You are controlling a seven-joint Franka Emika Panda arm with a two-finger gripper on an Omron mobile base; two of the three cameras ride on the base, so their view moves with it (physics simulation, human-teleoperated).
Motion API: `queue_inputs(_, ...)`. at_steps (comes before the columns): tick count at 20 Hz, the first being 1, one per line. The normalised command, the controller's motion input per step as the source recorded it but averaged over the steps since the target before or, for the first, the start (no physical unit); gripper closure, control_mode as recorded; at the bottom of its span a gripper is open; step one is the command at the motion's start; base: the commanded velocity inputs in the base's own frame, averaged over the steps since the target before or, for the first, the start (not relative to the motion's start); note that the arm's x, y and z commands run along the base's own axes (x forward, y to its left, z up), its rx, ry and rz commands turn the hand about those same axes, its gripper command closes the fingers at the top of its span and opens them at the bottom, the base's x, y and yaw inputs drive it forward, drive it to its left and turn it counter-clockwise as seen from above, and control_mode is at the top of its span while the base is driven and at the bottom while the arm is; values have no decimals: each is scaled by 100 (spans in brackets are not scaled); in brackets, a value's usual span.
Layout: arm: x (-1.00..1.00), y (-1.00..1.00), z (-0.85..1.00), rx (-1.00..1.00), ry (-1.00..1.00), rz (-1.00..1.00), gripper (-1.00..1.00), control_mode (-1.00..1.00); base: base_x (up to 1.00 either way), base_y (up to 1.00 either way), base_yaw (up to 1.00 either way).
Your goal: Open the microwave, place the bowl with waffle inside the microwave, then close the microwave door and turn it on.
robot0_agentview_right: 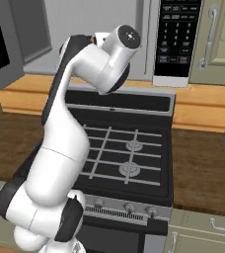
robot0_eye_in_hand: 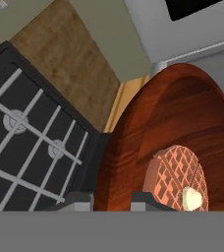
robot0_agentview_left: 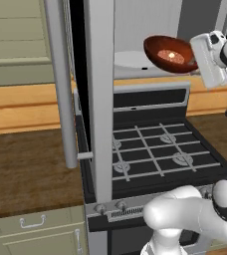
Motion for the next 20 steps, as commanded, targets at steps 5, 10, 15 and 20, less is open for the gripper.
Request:
queue_inputs(5, 100, 62, 15, 0, 10, 0, 100, -100, 0, 0, 0)
queue_inputs(10, 96, 50, 0, -3, 7, -2, 100, -100, 0, 0, 0)
queue_inputs(15, 78, 20, 0, -3, 8, -6, 100, -100, 0, 0, 0)
queue_inputs(20, 59, 8, 0, -3, 3, -12, -100, -100, 0, 0, 0)
